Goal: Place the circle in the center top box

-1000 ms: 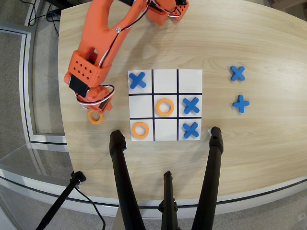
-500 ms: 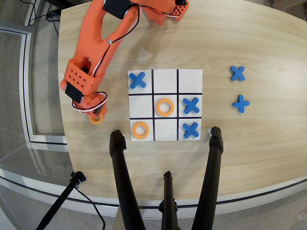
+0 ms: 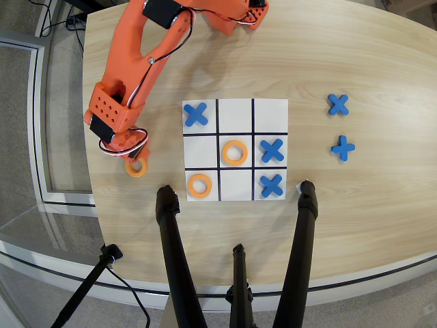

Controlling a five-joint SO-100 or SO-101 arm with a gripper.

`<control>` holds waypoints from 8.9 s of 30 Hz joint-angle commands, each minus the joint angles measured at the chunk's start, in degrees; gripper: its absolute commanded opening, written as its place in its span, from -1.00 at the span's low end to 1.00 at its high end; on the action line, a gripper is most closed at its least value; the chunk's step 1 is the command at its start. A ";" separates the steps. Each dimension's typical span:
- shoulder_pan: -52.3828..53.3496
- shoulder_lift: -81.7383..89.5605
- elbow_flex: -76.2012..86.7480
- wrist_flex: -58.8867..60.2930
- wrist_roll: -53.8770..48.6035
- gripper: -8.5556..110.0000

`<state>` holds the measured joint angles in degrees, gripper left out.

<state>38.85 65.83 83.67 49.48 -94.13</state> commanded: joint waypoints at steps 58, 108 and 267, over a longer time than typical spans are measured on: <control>1.14 -0.97 5.27 5.36 -2.11 -0.57; 1.32 -3.43 0.70 20.13 -3.69 -0.86; -39.20 57.57 42.28 7.82 22.50 -0.64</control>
<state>-0.79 116.89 120.85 59.68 -70.49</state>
